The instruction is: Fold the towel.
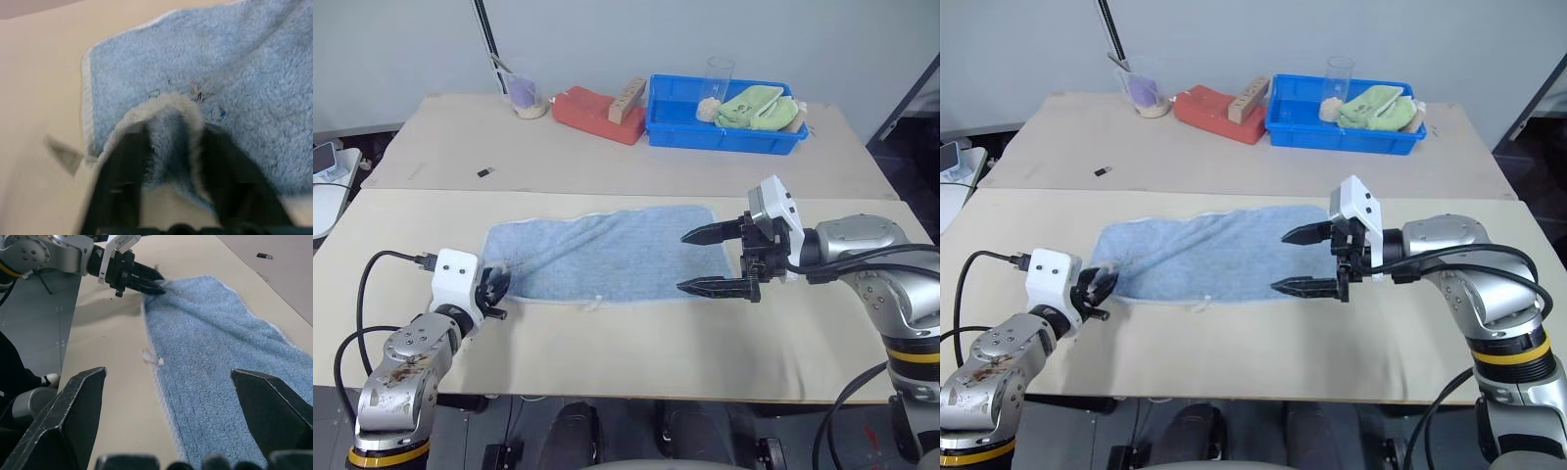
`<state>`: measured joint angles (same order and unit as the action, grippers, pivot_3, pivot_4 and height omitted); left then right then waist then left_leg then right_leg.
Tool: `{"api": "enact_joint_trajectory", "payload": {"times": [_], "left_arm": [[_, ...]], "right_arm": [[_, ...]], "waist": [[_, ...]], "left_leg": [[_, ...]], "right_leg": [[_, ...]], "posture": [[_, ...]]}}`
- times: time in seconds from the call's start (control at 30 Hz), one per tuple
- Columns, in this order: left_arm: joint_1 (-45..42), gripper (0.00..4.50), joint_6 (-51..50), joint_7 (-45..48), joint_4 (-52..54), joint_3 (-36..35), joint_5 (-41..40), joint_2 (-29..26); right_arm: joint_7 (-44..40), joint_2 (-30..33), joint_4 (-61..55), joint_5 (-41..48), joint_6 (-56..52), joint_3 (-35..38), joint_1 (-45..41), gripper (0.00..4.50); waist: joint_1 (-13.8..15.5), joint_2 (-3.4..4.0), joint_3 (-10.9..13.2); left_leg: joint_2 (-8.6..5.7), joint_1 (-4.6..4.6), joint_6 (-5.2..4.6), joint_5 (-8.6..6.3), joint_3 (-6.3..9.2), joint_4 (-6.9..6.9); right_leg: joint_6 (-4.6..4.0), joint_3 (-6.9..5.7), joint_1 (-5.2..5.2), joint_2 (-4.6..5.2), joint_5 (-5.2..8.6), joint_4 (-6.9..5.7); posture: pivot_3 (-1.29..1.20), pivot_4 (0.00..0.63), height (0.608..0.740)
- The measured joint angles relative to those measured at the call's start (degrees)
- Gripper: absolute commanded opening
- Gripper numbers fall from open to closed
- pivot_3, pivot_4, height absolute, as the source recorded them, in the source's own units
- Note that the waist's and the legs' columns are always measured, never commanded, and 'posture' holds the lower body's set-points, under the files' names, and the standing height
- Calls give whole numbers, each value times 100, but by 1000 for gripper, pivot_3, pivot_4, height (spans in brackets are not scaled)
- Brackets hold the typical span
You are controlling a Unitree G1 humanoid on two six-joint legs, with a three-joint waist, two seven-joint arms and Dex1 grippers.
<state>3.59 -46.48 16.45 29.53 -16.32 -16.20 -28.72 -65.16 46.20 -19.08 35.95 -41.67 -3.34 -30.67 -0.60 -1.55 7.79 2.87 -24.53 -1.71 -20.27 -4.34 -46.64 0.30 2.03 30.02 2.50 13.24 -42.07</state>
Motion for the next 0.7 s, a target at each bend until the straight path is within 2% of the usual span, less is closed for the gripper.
{"api": "enact_joint_trajectory", "payload": {"times": [0.03, 0.33, 0.53, 0.7], "left_arm": [[10, 27, -7, -10, 6, -1, 0, 9], [-69, 27, 178, -11, 98, -133, -29, 100], [-460, 27, 374, 268, 66, -298, -300, 41], [-832, 27, 415, 463, -123, -531, -685, 27]], "right_arm": [[0, 0, 0, -2, 1, -1, 0, 4500], [-134, 126, 149, -298, 313, -46, 15, 4500], [-389, 775, 832, -1770, 1858, -591, 544, 4500], [-465, 784, 1734, -2800, 3202, -1049, 669, 4500]], "waist": [[1, 0, 0], [10, 0, 0], [47, -1, 0], [19, -2, 1]], "left_leg": [[0, 0, 0, 0, 1, 0], [-1, -2, 0, 0, 3, 0], [-4, 12, 1, 0, -10, 0], [-2, 14, 1, 0, -10, 0]], "right_leg": [[0, 0, 0, 0, 0, 0], [0, -2, 0, 1, 0, 0], [1, -2, -17, 2, 1, 6], [1, -2, -17, -2, 1, 2]], "posture": [[0, 150, 661], [0, 150, 661], [0, 150, 661], [0, 150, 661]]}}
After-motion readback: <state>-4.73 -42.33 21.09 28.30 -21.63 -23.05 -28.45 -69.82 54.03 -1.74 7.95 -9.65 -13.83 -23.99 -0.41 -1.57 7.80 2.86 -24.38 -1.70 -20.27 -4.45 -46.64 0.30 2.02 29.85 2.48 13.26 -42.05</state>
